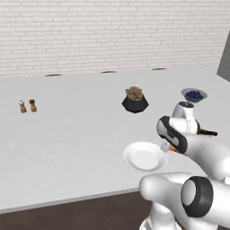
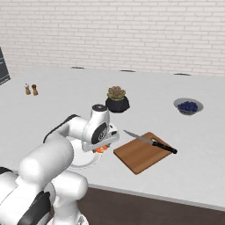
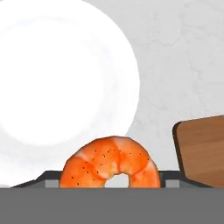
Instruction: Pick up the knife from the drawer and place it on the cutting board. Then place the meat from the plate to the cutting board.
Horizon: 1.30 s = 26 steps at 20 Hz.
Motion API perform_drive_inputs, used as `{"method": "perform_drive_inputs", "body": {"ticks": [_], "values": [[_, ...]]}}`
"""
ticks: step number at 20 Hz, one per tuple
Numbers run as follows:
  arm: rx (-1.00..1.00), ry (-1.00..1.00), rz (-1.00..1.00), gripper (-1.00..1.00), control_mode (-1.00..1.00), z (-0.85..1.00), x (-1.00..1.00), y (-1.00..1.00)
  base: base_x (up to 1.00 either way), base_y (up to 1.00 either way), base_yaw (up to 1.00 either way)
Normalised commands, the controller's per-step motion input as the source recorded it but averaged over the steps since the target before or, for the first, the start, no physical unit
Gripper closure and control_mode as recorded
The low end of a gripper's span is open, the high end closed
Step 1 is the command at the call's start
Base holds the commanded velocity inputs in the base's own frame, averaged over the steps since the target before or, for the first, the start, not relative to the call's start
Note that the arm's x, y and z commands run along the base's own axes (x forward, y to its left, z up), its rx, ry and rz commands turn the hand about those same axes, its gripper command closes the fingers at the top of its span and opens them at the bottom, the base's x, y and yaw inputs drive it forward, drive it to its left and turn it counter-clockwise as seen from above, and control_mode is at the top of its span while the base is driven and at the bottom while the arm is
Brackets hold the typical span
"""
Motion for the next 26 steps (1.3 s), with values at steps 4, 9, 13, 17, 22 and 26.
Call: {"method": "perform_drive_inputs", "body": {"ticks": [4, 9, 13, 17, 22, 26], "values": [[0.03, 0.00, -0.11, 1.00, -1.00, 0.00, 0.02, -1.00, 0.00, 0.00, 0.00], [0.02, 0.00, -0.06, 1.00, -1.00, 0.00, 0.27, -0.95, 0.00, 0.00, 0.00], [0.00, 0.00, 0.00, 1.00, -1.00, 0.00, 0.52, -0.62, 0.00, 0.00, 0.00], [0.00, 0.00, 0.00, 1.00, -1.00, -0.10, 0.52, -0.41, 0.00, 0.00, 0.00], [0.00, -0.01, 0.00, 1.00, -1.00, -0.34, 0.24, -0.15, 0.00, 0.00, 0.00], [0.00, -0.03, 0.00, 1.00, -1.00, -0.22, 0.05, -0.05, 0.00, 0.00, 0.00]]}}
